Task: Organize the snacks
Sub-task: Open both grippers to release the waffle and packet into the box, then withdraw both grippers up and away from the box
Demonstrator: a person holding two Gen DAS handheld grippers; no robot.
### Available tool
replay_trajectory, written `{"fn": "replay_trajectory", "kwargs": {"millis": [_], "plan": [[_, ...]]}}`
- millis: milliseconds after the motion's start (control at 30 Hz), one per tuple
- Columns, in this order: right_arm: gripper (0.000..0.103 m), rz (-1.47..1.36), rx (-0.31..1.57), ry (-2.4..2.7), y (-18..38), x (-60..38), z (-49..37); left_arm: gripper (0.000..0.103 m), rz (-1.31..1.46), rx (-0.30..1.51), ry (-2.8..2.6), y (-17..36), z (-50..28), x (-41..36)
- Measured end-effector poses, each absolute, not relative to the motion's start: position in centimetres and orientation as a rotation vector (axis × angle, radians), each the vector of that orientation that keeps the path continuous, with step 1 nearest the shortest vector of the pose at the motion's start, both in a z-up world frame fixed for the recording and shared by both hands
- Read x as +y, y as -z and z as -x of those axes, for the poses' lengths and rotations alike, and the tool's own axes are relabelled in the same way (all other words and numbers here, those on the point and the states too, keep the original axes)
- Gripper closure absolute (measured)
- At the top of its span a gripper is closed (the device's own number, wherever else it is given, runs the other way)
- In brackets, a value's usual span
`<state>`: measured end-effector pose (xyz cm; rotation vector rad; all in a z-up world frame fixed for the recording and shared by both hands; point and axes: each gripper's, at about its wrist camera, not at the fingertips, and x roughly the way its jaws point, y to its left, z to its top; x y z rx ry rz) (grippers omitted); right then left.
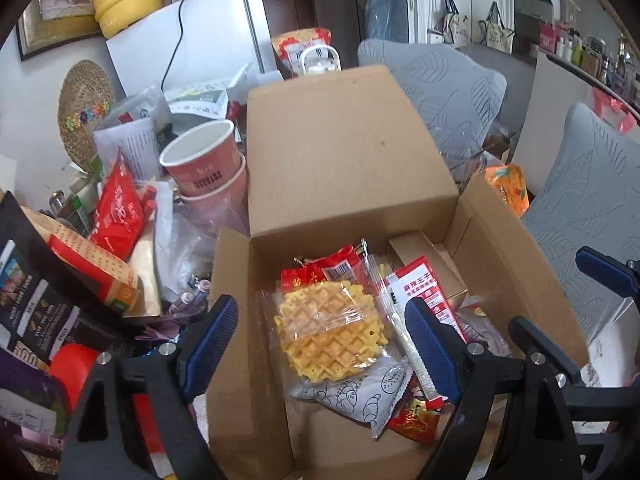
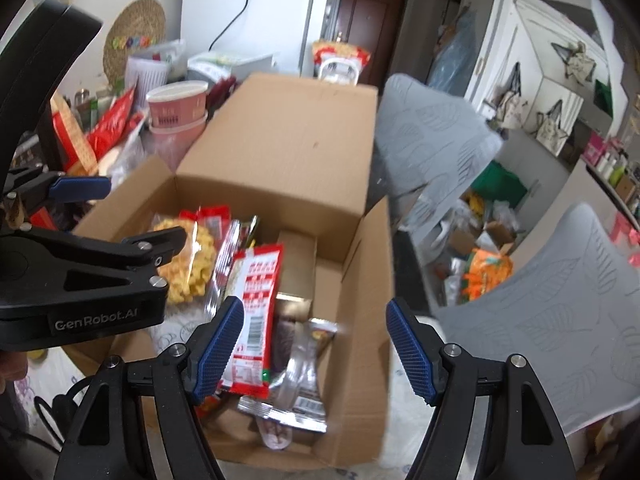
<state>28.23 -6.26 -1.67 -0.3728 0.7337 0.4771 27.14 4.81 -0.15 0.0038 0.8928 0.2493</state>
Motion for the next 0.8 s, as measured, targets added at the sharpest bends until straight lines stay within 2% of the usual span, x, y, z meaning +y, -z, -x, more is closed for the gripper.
{"fn": "replay_trajectory", "kwargs": {"millis": [433,800], "plan": [[0.029,0.281,0.563,-0.479,-6.1,-9.3,-23.5,0.017,0.008,0.691,-0.235,-8.2,-20.7,3.1],[0.029,0.213,0.455,-0.49,-9.7,-12.8,-17.3,0.017,0.003,0.559,-0.21,-11.7,-12.7,1.2]]}}
